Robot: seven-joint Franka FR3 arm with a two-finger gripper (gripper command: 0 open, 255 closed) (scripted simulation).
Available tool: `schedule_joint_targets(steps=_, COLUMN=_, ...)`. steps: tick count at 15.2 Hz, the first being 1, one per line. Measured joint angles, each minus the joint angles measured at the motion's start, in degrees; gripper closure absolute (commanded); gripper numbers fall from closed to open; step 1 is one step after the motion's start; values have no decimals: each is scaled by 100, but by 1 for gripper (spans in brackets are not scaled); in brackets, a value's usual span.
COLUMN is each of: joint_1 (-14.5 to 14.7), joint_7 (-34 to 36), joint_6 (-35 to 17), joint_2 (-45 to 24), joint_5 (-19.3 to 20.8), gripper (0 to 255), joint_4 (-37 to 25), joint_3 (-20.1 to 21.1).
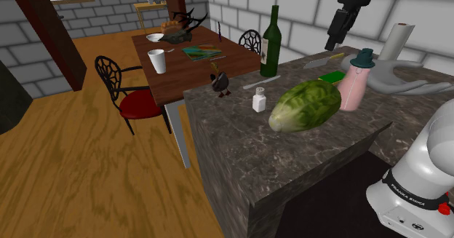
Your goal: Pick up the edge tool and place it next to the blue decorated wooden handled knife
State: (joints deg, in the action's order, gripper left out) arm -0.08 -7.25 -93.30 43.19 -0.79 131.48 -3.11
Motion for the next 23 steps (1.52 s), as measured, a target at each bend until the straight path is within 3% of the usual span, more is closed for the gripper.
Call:
schedule_joint_targets(steps=3, joint_1=3, joint_7=-307, joint_6=-3, joint_2=67, joint_5=110, gripper=0, joint_4=83, joint_3=-174)
schedule_joint_targets(steps=11, joint_1=24, joint_7=-2383, joint_6=-399, joint_2=34, joint_5=885, gripper=0, joint_4=479, joint_3=-1397)
schedule_joint_targets(steps=16, joint_1=124, joint_7=-3712, joint_6=-660, joint_2=-318, joint_5=1284, gripper=0, joint_4=310, joint_3=-2188)
schedule_joint_targets(steps=23, joint_1=461, joint_7=-5689, joint_6=-1208, joint_2=-1323, joint_5=1541, gripper=0, joint_4=-206, joint_3=-3445)
